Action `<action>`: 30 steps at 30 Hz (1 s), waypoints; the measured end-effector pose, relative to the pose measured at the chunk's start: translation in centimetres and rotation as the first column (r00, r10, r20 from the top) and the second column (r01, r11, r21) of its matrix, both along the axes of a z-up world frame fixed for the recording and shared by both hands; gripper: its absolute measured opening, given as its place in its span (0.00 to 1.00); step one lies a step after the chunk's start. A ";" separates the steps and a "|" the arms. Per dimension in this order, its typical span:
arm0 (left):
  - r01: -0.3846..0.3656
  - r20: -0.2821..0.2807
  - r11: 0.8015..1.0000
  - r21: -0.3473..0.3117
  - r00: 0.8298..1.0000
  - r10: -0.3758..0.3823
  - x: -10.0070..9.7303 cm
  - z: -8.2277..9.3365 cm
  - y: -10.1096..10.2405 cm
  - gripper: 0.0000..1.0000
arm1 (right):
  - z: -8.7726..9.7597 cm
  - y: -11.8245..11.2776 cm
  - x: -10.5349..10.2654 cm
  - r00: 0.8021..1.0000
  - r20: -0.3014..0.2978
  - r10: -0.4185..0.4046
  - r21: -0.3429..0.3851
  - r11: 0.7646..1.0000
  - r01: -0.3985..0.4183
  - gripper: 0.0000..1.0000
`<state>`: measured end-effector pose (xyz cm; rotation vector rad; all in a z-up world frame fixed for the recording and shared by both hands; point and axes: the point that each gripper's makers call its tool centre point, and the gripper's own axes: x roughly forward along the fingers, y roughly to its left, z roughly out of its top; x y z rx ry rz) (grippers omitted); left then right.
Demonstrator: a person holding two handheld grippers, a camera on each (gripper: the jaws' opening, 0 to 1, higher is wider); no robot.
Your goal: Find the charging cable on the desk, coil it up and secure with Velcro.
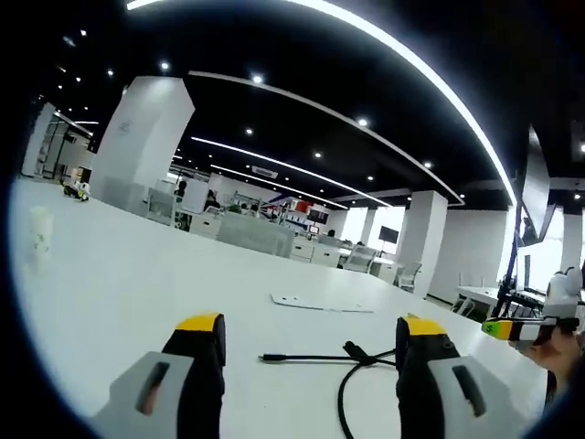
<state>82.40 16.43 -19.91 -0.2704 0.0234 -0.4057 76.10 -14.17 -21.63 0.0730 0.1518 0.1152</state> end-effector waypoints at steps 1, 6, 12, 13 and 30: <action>-0.005 0.002 1.000 -0.003 1.000 0.005 -0.4 -0.1 0.2 0.76 | 0.0 0.1 -0.3 1.000 0.002 -0.001 -0.002 1.000 0.001 0.59; -0.013 0.018 1.000 -0.002 1.000 0.013 -2.3 -0.6 0.1 0.76 | 0.4 0.4 -2.3 1.000 0.029 0.003 -0.009 1.000 -0.003 0.59; -0.043 0.075 0.999 0.022 0.996 0.041 -5.0 -1.1 0.1 0.78 | 1.1 1.1 -4.8 0.996 0.079 0.035 -0.006 0.999 -0.034 0.58; -0.048 0.076 0.998 0.034 0.996 0.045 -5.4 -1.2 0.2 0.78 | 1.3 1.1 -5.3 0.996 0.086 0.036 -0.011 0.999 -0.035 0.58; -0.064 0.111 0.997 0.049 0.992 0.058 -11.7 -0.8 -1.3 0.78 | 1.2 -0.3 -10.0 0.993 0.115 0.028 -0.002 1.000 -0.028 0.58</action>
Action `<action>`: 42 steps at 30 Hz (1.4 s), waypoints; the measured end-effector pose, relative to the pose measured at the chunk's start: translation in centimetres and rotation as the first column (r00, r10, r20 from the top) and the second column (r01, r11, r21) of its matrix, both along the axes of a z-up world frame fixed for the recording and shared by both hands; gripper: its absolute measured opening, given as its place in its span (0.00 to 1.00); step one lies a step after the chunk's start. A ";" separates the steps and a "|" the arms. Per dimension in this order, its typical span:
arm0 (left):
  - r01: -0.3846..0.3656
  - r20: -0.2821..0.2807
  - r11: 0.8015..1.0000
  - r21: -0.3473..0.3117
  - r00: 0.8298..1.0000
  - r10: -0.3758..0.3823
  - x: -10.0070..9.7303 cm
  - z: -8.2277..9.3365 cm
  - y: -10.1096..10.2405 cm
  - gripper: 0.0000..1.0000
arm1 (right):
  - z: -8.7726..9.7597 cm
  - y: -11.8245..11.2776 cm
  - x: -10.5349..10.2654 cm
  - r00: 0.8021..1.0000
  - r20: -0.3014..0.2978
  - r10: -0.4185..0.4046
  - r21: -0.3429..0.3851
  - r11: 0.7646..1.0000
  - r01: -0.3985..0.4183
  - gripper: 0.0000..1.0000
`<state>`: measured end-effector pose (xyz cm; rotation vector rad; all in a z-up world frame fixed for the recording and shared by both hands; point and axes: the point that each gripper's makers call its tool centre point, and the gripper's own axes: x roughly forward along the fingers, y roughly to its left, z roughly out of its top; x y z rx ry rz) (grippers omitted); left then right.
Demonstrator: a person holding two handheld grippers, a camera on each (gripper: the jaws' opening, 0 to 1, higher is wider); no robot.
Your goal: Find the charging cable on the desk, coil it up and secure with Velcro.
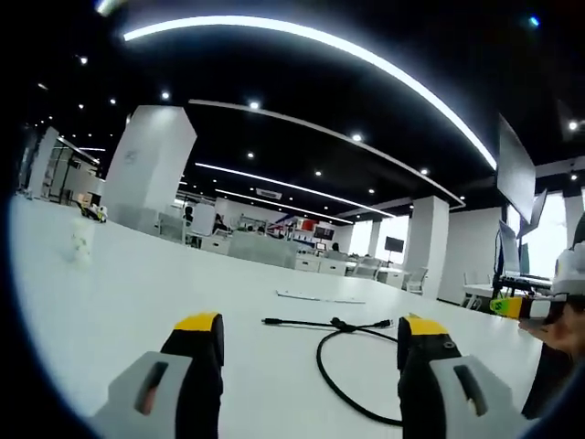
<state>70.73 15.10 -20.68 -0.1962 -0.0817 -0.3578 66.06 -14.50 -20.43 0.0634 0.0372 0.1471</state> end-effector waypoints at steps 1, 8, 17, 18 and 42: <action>-0.009 -0.008 1.000 0.015 1.000 0.009 0.0 -0.3 -0.1 0.77 | -0.1 0.0 -0.4 1.000 -0.002 -0.001 -0.002 1.000 0.000 0.57; -0.005 -0.039 0.999 -0.054 0.999 0.002 -1.8 -1.7 -0.4 0.78 | -0.8 -0.1 -3.1 1.000 -0.004 -0.025 -0.036 0.999 0.025 0.56; -0.054 -0.051 0.998 -0.018 0.997 0.053 -4.6 -2.5 1.4 0.78 | -1.6 0.3 -4.5 0.999 -0.014 -0.031 -0.025 0.999 0.031 0.56; -0.061 -0.043 0.998 -0.012 0.997 0.060 -5.5 -2.5 1.9 0.78 | -1.7 0.4 -4.7 0.999 -0.016 -0.030 -0.026 0.999 0.029 0.56; -0.171 -0.042 0.984 -0.054 0.985 0.169 -8.4 -4.6 6.9 0.74 | -4.9 -0.1 -7.0 0.991 -0.044 -0.123 -0.077 0.990 0.119 0.56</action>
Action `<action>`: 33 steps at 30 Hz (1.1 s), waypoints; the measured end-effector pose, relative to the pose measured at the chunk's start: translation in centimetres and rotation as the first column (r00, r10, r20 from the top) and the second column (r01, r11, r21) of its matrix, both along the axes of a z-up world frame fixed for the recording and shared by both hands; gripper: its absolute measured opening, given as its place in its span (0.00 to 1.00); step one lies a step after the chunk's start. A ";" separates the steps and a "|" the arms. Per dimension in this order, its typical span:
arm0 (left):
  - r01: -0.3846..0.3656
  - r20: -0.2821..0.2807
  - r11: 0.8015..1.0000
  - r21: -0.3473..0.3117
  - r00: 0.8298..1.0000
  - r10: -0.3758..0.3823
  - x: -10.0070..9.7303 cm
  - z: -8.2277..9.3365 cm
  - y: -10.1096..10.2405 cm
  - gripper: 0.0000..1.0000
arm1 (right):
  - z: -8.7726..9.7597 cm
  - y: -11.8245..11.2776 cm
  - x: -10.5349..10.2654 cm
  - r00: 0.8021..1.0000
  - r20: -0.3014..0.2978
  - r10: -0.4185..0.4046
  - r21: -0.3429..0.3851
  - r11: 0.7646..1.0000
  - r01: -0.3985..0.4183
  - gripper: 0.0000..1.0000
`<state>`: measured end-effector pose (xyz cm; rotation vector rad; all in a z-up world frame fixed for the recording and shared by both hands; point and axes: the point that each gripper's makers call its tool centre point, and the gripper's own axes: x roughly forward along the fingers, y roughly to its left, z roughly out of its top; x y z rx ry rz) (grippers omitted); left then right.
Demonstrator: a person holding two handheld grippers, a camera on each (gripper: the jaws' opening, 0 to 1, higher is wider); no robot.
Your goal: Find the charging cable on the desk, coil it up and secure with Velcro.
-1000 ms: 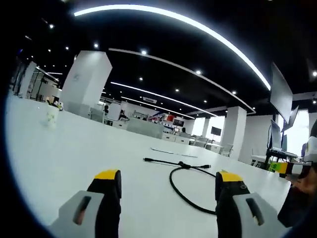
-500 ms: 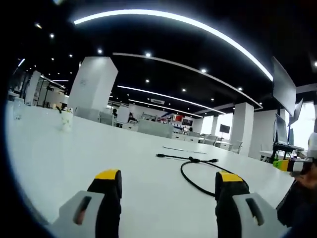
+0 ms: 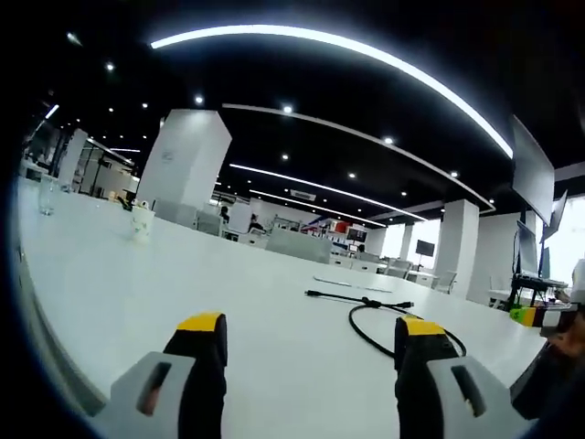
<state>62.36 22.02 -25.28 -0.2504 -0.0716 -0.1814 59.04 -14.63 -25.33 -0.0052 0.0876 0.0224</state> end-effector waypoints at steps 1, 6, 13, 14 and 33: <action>-0.006 -0.005 1.000 -0.001 1.000 0.006 0.0 -0.2 0.2 0.74 | -0.1 -0.2 0.0 1.000 -0.006 -0.002 -0.001 1.000 0.002 0.56; -0.008 -0.013 1.000 0.000 1.000 0.008 -0.1 -0.5 0.1 0.74 | -0.2 -0.7 -0.1 1.000 0.000 -0.015 0.023 1.000 0.015 0.56; -0.004 0.004 0.999 -0.038 1.000 0.004 0.1 -0.6 -0.5 0.71 | 1.0 -0.7 -0.6 1.000 0.030 -0.008 0.019 1.000 0.007 0.55; 0.000 0.003 0.999 -0.041 1.000 0.001 0.2 -0.7 -0.7 0.71 | 1.0 -0.9 -0.6 1.000 0.030 -0.011 0.018 1.000 0.010 0.55; -0.006 0.015 0.999 -0.042 1.000 0.007 0.1 0.0 0.0 0.71 | 0.5 -0.4 0.0 1.000 0.011 0.001 0.020 1.000 -0.001 0.54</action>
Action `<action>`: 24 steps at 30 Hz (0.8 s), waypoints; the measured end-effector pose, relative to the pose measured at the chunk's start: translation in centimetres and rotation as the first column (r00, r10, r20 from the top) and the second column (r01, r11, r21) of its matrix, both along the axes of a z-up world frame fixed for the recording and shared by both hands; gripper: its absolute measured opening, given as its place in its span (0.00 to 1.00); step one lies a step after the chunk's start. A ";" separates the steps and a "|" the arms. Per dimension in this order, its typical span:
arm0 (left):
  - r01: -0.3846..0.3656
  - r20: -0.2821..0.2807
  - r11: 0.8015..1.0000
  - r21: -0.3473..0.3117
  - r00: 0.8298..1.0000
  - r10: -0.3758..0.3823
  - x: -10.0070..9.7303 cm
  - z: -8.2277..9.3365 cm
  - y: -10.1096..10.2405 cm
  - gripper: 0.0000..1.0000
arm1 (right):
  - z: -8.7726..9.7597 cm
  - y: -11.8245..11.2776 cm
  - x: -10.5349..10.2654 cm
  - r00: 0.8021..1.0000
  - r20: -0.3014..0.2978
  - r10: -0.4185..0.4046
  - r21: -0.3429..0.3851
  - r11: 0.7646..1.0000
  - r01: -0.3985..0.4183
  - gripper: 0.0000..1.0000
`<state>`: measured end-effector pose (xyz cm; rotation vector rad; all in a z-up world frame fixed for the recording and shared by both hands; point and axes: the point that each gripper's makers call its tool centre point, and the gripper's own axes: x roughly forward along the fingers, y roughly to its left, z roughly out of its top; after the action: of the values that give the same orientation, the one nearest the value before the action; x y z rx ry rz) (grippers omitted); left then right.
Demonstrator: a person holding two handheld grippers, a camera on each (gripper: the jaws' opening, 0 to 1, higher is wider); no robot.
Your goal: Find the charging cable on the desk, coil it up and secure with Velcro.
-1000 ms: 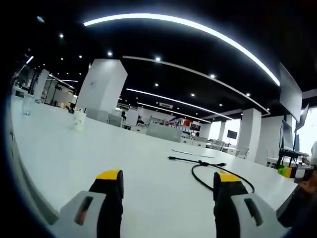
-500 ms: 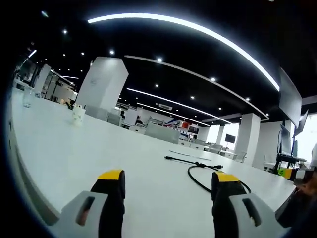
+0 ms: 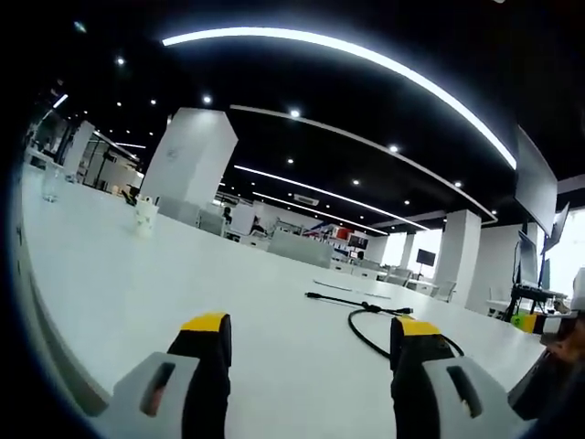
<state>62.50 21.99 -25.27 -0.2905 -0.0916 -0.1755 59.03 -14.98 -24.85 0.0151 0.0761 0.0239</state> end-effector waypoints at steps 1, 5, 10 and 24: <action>0.001 -0.001 1.000 0.000 1.000 -0.001 0.0 0.0 0.0 0.70 | 0.0 0.0 0.0 1.000 -0.001 0.000 0.000 1.000 0.000 0.54; 0.007 0.000 1.000 -0.007 1.000 -0.007 -0.1 -0.1 -0.1 0.70 | -0.1 0.0 -0.1 1.000 -0.002 -0.001 0.000 1.000 0.001 0.54; 0.005 0.003 1.000 -0.012 1.000 -0.004 -0.2 -0.1 0.0 0.70 | 0.0 0.0 -0.2 1.000 0.002 -0.003 0.006 1.000 0.003 0.54; -0.002 0.007 1.000 -0.031 1.000 0.002 -0.4 -0.1 0.5 0.70 | -0.2 0.4 -0.1 1.000 -0.006 0.005 -0.009 1.000 -0.006 0.54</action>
<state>62.06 22.51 -25.36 -0.3208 -0.1019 -0.1729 58.95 -14.63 -25.06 0.0058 0.0817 0.0290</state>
